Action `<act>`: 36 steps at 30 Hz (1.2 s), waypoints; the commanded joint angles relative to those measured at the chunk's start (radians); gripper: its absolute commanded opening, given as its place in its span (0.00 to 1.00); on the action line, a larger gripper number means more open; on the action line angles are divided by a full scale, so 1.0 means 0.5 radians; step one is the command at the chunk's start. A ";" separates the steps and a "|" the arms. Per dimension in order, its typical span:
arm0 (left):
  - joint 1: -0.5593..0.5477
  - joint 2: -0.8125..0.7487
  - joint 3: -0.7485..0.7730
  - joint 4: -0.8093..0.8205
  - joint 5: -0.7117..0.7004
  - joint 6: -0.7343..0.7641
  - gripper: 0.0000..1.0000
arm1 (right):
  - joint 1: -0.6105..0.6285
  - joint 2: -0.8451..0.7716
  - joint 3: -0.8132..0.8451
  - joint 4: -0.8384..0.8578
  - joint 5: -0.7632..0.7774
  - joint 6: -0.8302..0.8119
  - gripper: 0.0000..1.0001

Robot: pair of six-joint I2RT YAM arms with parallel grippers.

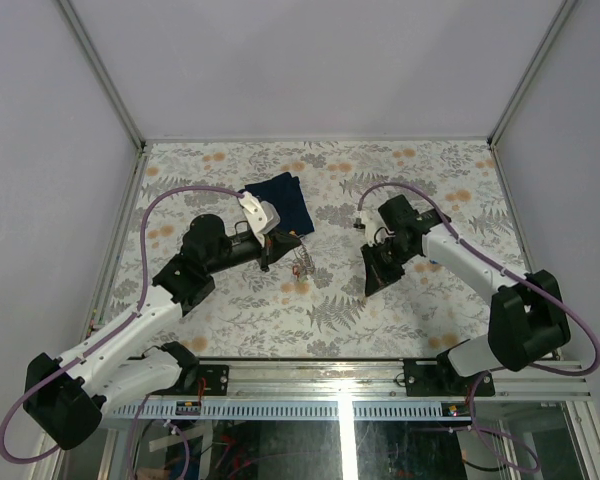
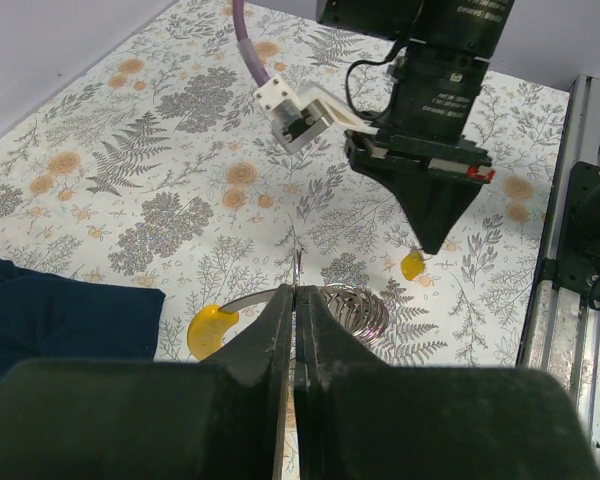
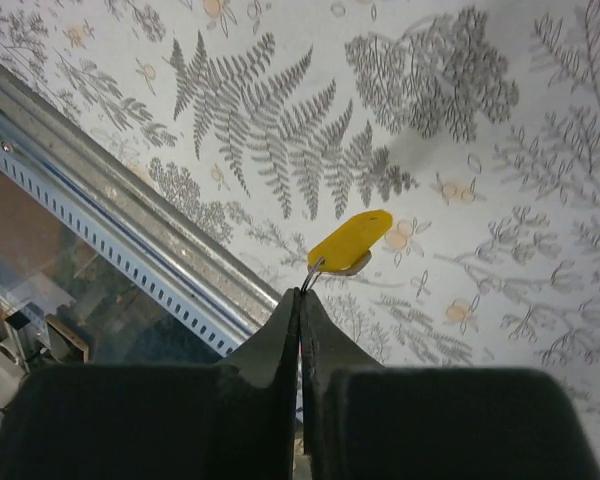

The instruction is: Put the keys on the keyring

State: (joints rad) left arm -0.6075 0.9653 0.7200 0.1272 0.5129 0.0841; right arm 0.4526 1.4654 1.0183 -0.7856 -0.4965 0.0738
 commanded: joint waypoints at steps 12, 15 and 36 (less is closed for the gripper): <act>0.019 0.003 0.019 0.172 0.043 -0.009 0.00 | 0.112 -0.075 -0.032 -0.389 0.299 0.239 0.00; 0.018 0.001 0.019 0.169 0.042 -0.006 0.00 | 0.111 0.023 0.011 -0.330 0.329 0.231 0.00; 0.019 0.020 0.020 0.161 0.042 0.003 0.00 | 0.110 0.624 0.286 0.229 0.599 0.121 0.00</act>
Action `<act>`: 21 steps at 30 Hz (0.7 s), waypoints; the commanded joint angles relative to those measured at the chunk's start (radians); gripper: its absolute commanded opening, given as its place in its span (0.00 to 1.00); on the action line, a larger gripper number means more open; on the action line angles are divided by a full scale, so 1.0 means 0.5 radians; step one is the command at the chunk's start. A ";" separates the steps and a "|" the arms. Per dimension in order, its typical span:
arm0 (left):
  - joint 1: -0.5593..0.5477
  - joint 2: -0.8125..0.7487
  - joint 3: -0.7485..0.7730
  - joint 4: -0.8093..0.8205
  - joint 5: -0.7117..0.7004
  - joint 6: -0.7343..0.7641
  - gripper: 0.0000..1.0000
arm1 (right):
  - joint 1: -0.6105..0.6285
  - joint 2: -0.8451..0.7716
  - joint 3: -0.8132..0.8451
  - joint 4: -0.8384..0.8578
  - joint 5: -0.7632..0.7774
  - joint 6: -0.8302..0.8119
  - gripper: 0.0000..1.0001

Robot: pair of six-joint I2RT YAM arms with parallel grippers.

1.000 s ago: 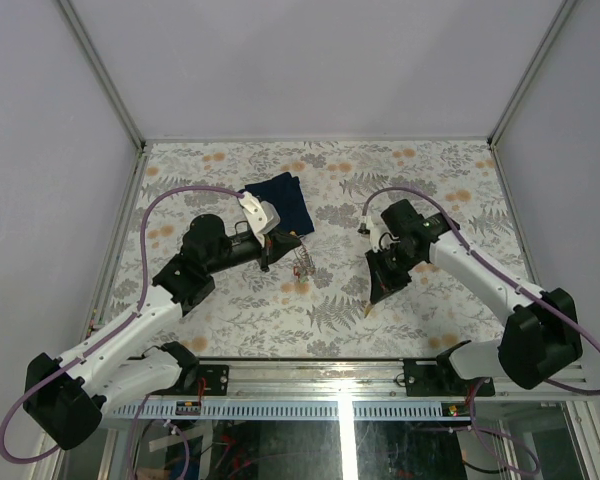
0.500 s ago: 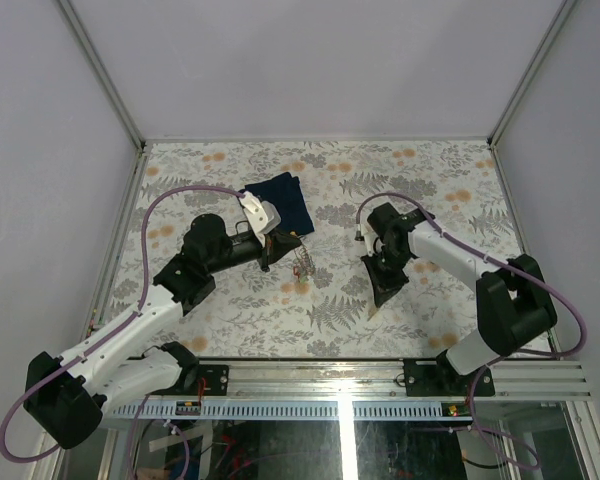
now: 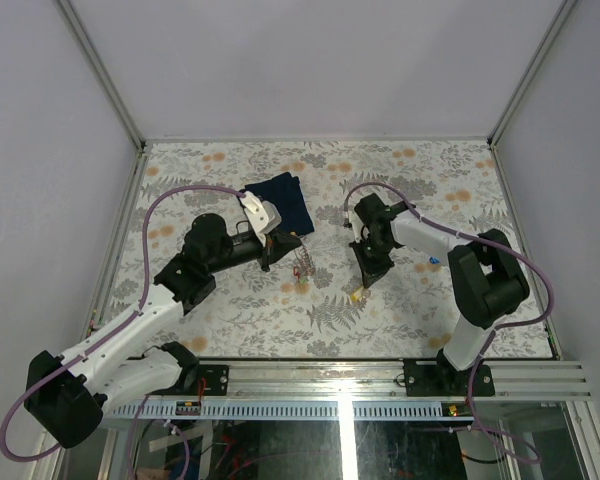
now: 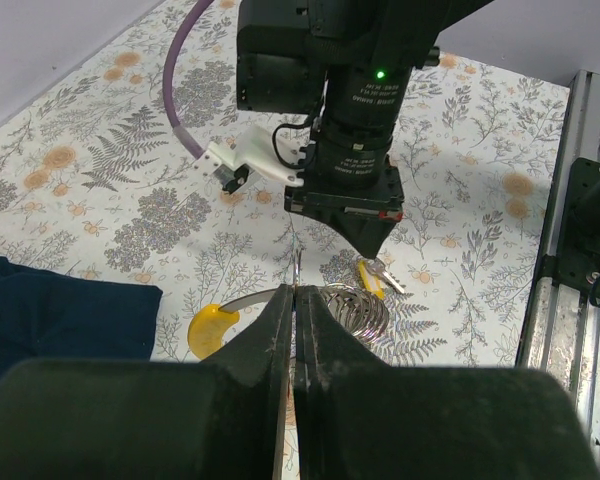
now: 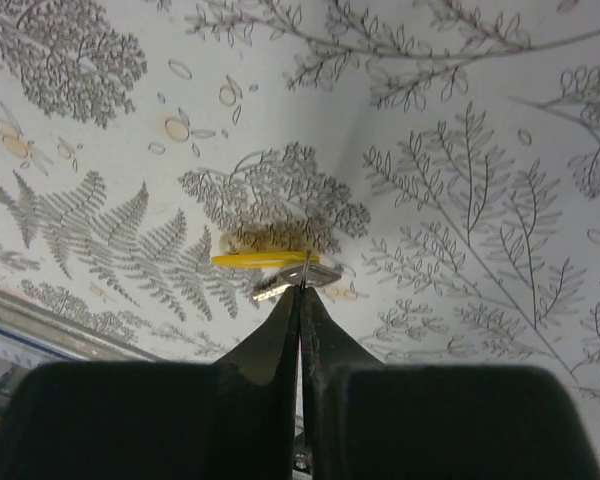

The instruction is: Put the keys on the keyring

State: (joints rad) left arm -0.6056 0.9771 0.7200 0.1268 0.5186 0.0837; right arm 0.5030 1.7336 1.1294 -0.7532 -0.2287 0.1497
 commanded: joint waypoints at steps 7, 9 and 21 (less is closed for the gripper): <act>0.017 -0.003 0.020 0.159 0.033 0.005 0.00 | 0.011 0.091 0.049 0.350 0.127 0.002 0.11; 0.018 -0.003 0.020 0.159 0.033 0.003 0.00 | 0.011 0.050 0.037 0.372 0.163 0.012 0.21; 0.020 -0.001 0.021 0.163 0.037 0.000 0.00 | 0.010 -0.225 -0.241 0.552 0.244 0.224 0.40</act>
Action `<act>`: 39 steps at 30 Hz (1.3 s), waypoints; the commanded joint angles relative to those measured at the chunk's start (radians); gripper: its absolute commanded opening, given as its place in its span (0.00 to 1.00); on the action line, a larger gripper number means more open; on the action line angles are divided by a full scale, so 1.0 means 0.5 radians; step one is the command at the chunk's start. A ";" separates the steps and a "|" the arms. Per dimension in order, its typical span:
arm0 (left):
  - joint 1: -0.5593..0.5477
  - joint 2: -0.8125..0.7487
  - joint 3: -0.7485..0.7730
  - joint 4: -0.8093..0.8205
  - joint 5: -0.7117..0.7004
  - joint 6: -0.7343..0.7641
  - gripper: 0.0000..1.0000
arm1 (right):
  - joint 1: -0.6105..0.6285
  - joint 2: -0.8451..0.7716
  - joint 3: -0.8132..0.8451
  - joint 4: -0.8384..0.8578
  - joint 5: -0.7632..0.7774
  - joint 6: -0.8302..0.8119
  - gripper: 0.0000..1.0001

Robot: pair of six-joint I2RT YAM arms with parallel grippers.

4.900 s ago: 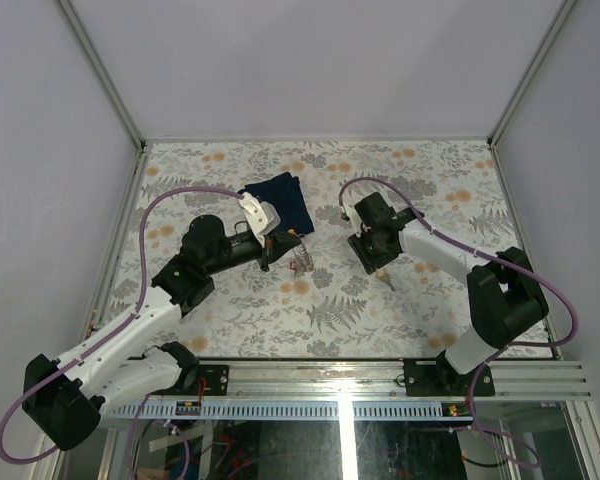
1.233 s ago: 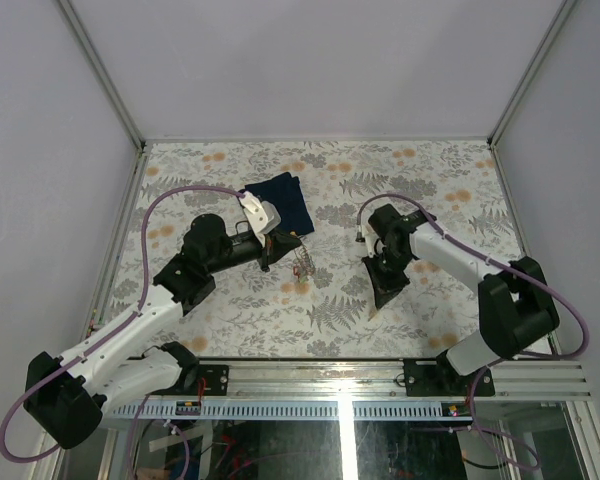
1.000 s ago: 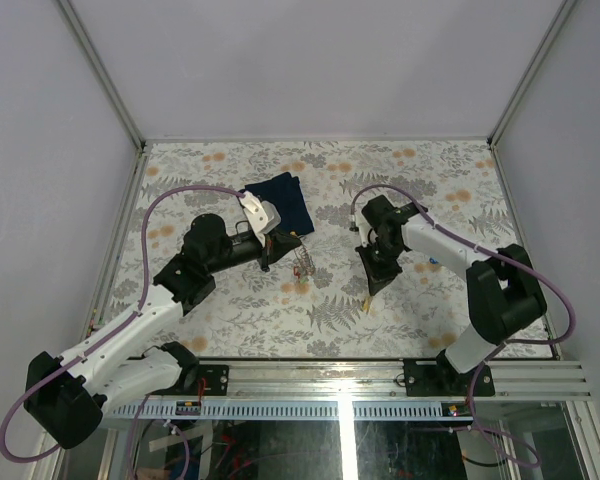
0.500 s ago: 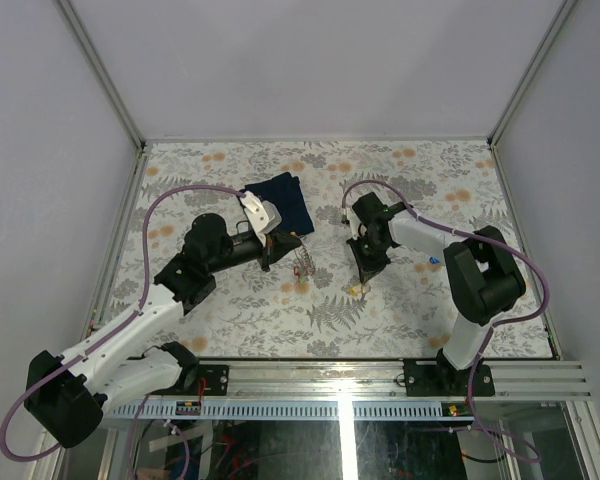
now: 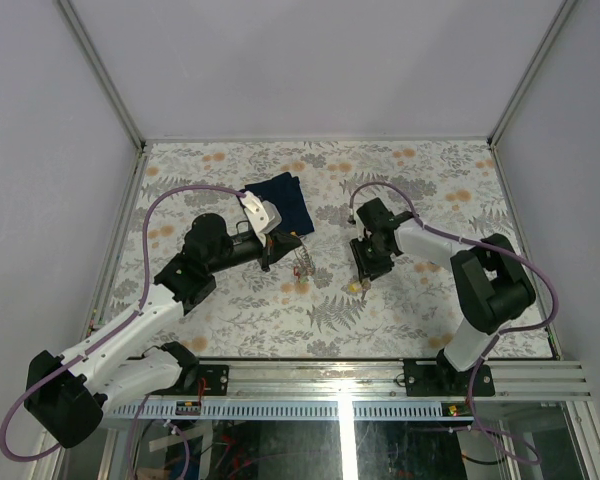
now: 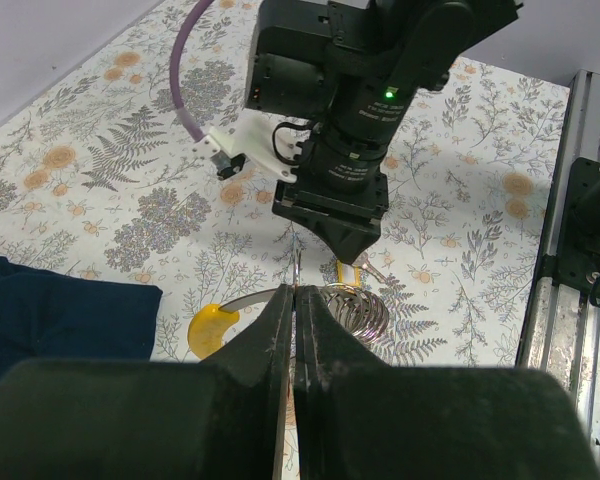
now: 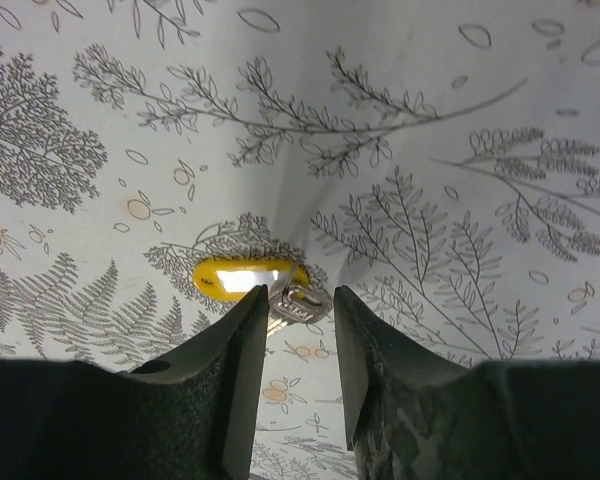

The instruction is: Put the keys on the keyring

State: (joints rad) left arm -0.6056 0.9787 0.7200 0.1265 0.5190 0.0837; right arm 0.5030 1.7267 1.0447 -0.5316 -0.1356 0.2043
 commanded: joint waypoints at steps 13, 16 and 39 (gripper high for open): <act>0.021 -0.006 0.022 0.162 0.040 0.001 0.00 | 0.010 -0.189 -0.095 0.161 0.027 0.128 0.27; 0.021 -0.003 0.023 0.162 0.041 0.001 0.00 | 0.012 -0.184 -0.097 0.166 0.024 0.131 0.24; 0.024 0.000 0.025 0.156 0.042 0.000 0.00 | 0.011 -0.099 -0.086 0.123 -0.016 0.102 0.24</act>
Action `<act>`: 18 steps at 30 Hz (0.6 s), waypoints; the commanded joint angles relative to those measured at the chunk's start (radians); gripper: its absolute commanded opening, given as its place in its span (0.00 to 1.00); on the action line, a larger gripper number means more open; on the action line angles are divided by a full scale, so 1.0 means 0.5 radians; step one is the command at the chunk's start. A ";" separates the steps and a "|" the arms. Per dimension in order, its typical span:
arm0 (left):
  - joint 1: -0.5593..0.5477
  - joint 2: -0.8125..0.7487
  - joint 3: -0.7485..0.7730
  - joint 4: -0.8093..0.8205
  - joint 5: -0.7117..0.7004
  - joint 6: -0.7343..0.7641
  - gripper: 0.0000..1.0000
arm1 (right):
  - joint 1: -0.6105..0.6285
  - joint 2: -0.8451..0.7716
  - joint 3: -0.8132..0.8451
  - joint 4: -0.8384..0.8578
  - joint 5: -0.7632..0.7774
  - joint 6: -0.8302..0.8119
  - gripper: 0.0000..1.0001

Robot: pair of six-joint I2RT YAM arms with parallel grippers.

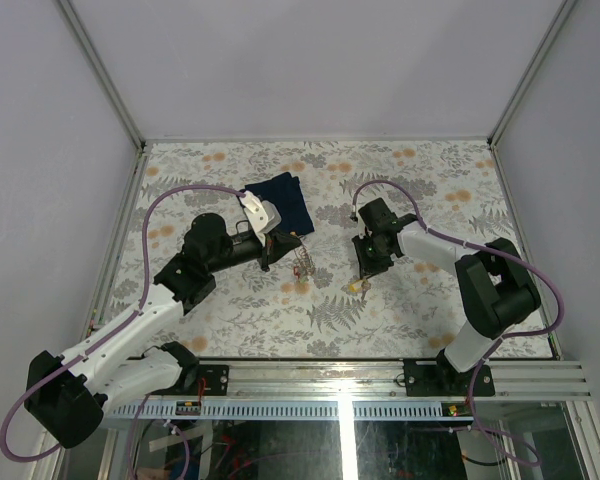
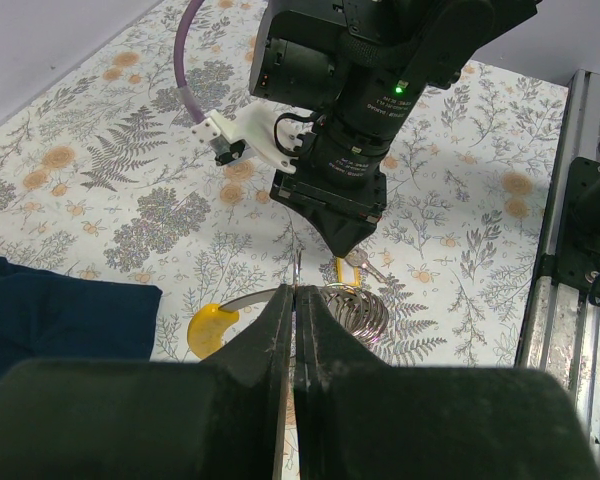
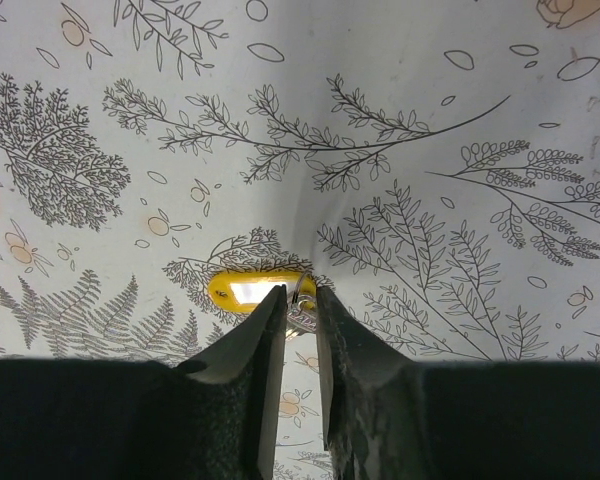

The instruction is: Put the keys on the keyring

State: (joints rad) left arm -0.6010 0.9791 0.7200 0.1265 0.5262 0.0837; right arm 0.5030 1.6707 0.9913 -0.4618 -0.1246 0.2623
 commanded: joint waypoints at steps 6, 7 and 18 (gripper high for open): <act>0.013 0.002 0.026 0.155 0.031 -0.001 0.00 | 0.013 0.022 0.012 -0.014 -0.066 -0.026 0.29; 0.014 0.002 0.028 0.156 0.036 -0.001 0.00 | 0.014 0.021 0.010 -0.015 -0.064 -0.025 0.29; 0.017 0.002 0.028 0.155 0.035 0.000 0.00 | 0.019 0.064 0.013 -0.032 -0.064 -0.034 0.24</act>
State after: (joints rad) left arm -0.5999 0.9829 0.7200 0.1265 0.5301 0.0837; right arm 0.5034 1.6779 0.9913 -0.4660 -0.1440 0.2573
